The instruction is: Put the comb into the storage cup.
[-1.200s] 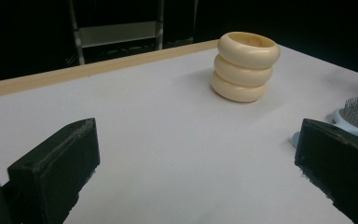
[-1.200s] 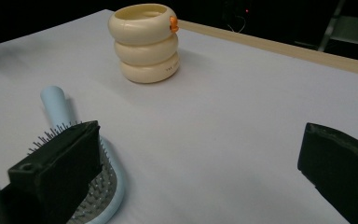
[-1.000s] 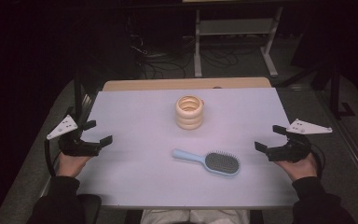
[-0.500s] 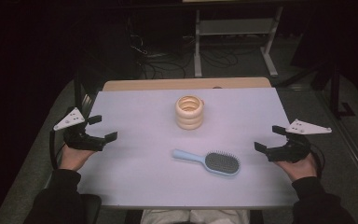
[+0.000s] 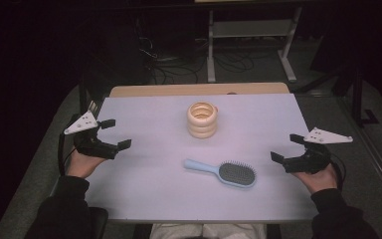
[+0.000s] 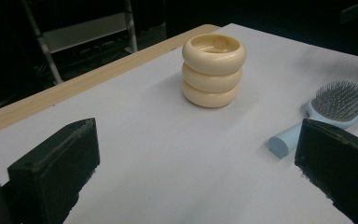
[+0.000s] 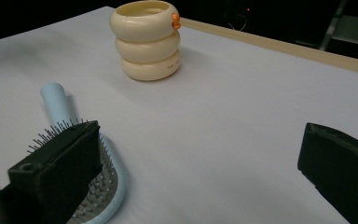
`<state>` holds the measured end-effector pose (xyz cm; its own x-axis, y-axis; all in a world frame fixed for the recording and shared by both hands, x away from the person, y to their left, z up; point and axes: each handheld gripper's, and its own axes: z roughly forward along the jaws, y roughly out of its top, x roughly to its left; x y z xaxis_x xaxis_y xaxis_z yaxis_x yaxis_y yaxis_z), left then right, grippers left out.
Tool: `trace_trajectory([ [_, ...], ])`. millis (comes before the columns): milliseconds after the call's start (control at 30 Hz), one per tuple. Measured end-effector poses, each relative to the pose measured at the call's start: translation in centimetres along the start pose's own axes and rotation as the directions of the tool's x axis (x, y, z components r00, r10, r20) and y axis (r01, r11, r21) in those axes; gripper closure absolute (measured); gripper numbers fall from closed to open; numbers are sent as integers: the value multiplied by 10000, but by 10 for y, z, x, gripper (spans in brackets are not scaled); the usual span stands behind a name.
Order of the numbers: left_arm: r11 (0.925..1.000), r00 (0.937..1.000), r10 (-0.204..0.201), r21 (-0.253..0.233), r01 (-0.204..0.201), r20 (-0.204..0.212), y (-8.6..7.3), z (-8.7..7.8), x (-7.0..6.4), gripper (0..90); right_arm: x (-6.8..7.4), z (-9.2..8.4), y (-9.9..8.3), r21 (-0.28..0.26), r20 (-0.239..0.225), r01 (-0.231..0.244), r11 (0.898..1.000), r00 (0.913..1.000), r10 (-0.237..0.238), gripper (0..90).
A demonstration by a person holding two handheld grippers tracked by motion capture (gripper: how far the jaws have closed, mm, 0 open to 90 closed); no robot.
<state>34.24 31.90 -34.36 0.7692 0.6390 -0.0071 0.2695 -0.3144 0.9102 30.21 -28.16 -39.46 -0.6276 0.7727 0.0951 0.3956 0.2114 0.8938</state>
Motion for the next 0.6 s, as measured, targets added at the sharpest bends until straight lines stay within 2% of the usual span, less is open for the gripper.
trace_trajectory([
  [433,9974,9979,436,549,-462,471,21,23,-6,0,0,1,0,21,-54,-12,10000,10000,12,0],
  [500,9969,9971,531,546,-561,553,25,26,-8,0,0,1,0,16,-55,-17,10000,10000,17,0],
  [600,9983,9950,451,342,-483,889,31,30,-11,0,0,1,0,20,-78,-8,10000,10000,8,0],
])
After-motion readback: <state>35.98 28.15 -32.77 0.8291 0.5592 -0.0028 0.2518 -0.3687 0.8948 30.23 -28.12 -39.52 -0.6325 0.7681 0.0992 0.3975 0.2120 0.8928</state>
